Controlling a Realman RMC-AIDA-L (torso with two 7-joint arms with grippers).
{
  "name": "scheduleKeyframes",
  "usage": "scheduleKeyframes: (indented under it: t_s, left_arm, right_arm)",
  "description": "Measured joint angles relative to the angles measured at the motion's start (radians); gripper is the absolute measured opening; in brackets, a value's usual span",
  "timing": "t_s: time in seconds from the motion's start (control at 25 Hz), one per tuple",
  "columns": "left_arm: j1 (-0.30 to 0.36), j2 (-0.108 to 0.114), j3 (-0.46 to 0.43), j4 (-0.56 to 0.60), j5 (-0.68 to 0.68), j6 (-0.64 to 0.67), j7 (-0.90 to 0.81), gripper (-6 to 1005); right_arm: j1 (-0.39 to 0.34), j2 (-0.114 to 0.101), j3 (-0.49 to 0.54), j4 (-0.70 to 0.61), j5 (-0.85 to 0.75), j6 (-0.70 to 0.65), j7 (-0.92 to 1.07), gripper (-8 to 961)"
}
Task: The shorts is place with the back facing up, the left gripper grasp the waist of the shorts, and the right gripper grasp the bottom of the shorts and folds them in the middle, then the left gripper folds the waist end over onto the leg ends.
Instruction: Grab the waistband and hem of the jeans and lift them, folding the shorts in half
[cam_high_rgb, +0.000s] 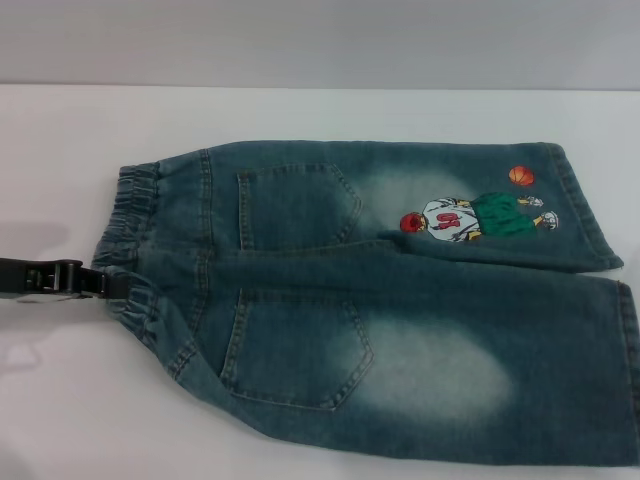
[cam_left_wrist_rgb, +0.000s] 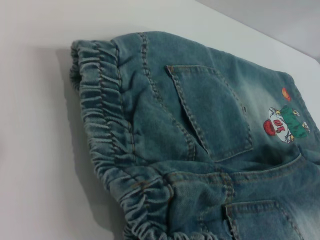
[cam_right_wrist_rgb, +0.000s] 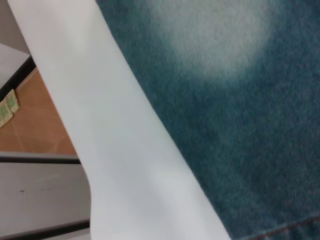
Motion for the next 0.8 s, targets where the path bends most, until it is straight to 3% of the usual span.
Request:
scheduleKeyframes:
  t_s: [0.8]
  left_arm:
    - [0.000, 0.000, 0.000, 0.000, 0.000, 0.000, 0.000, 37]
  right_arm:
    - [-0.003, 0.015, -0.037, -0.004, -0.018, -0.006, 0.014, 561]
